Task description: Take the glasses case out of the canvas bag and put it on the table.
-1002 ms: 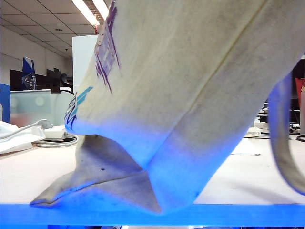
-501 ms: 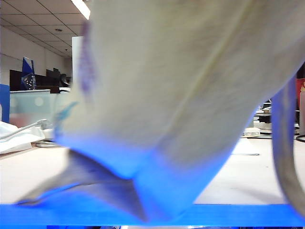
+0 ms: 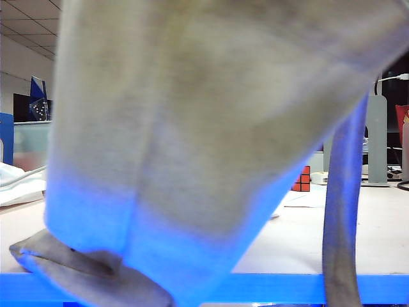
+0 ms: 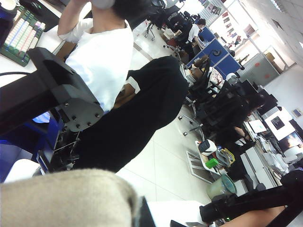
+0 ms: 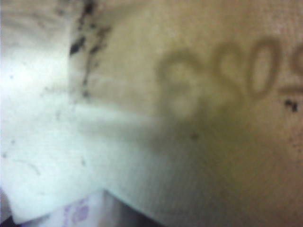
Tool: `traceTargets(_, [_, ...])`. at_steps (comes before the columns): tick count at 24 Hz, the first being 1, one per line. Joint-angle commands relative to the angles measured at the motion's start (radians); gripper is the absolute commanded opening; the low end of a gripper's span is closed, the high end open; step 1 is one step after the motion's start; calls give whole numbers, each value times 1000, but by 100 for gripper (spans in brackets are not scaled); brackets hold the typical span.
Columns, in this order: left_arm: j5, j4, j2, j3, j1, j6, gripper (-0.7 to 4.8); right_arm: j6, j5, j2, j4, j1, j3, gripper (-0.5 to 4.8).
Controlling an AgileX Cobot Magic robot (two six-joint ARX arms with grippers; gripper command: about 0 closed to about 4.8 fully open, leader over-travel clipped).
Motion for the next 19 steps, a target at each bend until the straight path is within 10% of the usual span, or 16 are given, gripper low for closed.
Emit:
traceTargets(1, [17,29,10,5,-1,6,-5,41,55,44,-111,-3,-23,479])
traceTargets(2, [18,29,11,5,-1,9,-5,56,57,44,-119,-3,-23,415])
traceTargets(3, [18,29,11,5,-1,9,-5,63,60,43,-142,-3,-23,242])
traceTargets(4, [17,29,11,5,-1,12,-5,63,61,35,-168,-3,-23,224])
traceTargets(13, [1,-77,31,4,266,203,-5,92,159,-214,-184,10,56,224])
traceTargets(19, [-231,-79,188,4,426,375,-5,93,164,-354,-236,113,63,224])
